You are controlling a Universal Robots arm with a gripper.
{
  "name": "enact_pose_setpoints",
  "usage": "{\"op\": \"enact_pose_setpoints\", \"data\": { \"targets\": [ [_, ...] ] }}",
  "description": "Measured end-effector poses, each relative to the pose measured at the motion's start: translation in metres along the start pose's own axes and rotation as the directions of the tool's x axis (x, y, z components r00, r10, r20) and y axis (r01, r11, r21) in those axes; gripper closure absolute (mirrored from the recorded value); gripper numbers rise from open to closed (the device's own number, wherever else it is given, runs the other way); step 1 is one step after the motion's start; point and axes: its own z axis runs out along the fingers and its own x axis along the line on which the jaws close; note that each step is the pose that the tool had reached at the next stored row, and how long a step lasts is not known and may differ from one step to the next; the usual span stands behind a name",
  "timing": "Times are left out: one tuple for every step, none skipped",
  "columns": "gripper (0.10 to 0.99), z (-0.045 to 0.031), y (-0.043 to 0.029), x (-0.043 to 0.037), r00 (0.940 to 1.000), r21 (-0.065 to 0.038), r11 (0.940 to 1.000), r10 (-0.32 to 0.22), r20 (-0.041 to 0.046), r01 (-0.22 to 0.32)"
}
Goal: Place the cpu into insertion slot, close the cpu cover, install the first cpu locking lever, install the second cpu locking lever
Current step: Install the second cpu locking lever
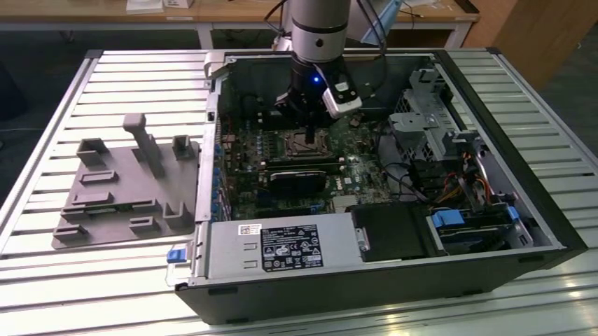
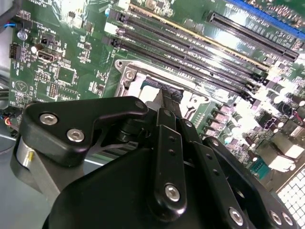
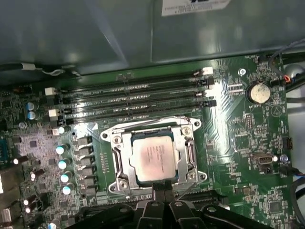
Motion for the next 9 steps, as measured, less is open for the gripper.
{"op": "enact_pose_setpoints", "data": {
  "targets": [
    [0.98,0.0001,-0.0011,-0.0002,1.0,0.0,1.0,0.0,0.0,0.0],
    [0.98,0.0001,-0.002,-0.0003,1.0,0.0,1.0,0.0,0.0,0.0],
    [0.98,0.0002,-0.003,-0.0004,1.0,0.0,1.0,0.0,0.0,0.0],
    [0.98,0.0002,-0.0039,-0.0006,1.0,0.0,1.0,0.0,0.0,0.0],
    [0.98,0.0002,-0.0048,-0.0007,1.0,0.0,1.0,0.0,0.0,0.0],
    [0.98,0.0003,-0.0058,-0.0009,1.0,0.0,1.0,0.0,0.0,0.0],
    [0.98,0.0003,-0.0072,-0.0011,1.0,0.0,1.0,0.0,0.0,0.0],
    [0.98,0.0004,-0.0089,-0.0013,1.0,0.0,1.0,0.0,-0.0001,0.0],
    [0.98,0.0005,-0.0104,-0.0015,1.0,-0.001,1.0,0.0,-0.0001,0.0]
  ]
}}
